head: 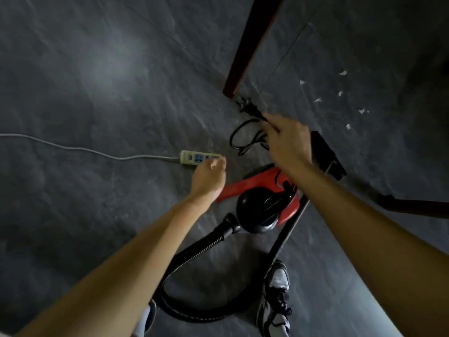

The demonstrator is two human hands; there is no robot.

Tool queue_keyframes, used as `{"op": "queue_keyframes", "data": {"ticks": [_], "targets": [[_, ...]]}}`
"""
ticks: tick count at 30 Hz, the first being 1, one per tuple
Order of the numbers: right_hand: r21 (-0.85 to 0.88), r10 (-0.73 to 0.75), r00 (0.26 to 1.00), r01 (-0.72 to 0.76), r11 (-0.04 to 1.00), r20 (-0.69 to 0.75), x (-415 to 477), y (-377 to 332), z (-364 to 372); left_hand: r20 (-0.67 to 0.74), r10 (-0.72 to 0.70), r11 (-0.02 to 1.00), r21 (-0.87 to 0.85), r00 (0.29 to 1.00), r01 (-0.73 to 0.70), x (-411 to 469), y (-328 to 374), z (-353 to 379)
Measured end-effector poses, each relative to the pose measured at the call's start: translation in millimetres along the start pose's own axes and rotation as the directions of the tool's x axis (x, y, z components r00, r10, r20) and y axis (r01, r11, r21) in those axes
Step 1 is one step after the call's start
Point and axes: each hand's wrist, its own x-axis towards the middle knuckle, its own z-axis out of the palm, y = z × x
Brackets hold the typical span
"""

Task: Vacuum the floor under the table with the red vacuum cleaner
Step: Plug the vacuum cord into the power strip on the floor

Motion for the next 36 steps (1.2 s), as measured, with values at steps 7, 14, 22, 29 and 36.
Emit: {"op": "queue_keyframes", "data": {"ticks": [7, 14, 22, 29, 36], "targets": [[-0.536, -0.201, 0.908, 0.384, 0.752, 0.368, 31.9, -24.3, 79.1, -0.061, -0.104, 0.974, 0.198, 0.993, 0.114, 43.8, -53.1, -60.1], [-0.637, 0.200, 0.758, 0.340, 0.692, 0.621, 10.5, 21.0, 163.3, -0.071, -0.111, 0.924, 0.360, 0.991, 0.129, 87.4, -91.9, -71.3], [-0.507, 0.347, 0.731, -0.001, 0.862, 0.588, 21.2, 58.8, 254.9, 0.022, -0.140, 0.921, 0.370, 0.990, 0.122, 149.3, -135.5, -59.3], [-0.527, 0.252, 0.874, 0.006, 0.850, 0.416, 38.6, 90.9, 306.3, 0.040, -0.006, 0.932, 0.362, 0.999, -0.008, 201.0, -162.6, -50.4], [-0.654, 0.120, 0.875, 0.253, 0.713, 0.470, 38.4, 86.9, 317.8, 0.034, 0.088, 0.911, 0.403, 0.996, -0.094, 220.7, -178.6, -49.1]]}}
